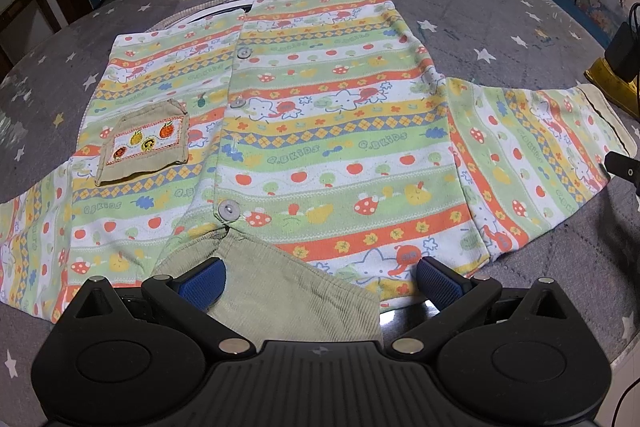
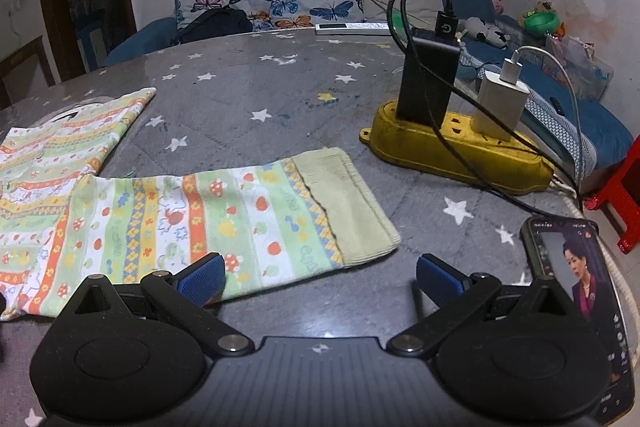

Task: Fold clothes
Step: 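Grasp the khaki cuff of the striped sleeve with the right gripper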

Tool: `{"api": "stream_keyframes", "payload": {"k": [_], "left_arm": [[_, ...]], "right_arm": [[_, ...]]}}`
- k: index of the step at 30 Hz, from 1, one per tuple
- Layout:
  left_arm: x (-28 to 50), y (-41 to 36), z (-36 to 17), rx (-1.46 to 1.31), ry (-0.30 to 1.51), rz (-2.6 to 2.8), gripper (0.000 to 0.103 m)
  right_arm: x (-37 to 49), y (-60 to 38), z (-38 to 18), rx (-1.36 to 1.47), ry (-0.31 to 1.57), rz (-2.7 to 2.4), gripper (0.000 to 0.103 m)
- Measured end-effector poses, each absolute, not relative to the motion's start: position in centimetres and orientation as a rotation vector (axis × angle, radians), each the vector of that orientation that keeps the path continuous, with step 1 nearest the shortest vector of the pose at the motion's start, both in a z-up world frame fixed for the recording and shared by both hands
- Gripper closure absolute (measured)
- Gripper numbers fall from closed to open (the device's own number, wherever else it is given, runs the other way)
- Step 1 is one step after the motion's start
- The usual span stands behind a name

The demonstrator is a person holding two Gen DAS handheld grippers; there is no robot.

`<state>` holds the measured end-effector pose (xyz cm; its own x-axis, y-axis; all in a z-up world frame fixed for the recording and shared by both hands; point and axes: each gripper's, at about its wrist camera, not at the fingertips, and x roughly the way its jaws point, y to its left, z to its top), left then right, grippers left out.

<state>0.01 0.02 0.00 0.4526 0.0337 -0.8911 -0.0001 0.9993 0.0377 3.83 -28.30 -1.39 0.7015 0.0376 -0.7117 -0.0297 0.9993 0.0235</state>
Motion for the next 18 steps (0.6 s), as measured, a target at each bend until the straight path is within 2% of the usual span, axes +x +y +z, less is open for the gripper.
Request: {"api": "stream_keyframes", "payload": {"k": [13,16,18], "left_arm": [[0.0,0.0,0.1,0.065,1.076,0.012,0.0],[0.0,0.0,0.5,0.083,1.068,0.01,0.0],[-0.4,-0.2,1.0,0.111,1.042,0.02,0.0]], "right_arm": [[6.0,-30.2,-1.2,0.021,0.781,0.046,0.015],[6.4,-29.9,-1.1,0.018,0.781,0.065,0.023],[6.6,-29.7,-1.1,0.019,0.78,0.079,0.032]]}}
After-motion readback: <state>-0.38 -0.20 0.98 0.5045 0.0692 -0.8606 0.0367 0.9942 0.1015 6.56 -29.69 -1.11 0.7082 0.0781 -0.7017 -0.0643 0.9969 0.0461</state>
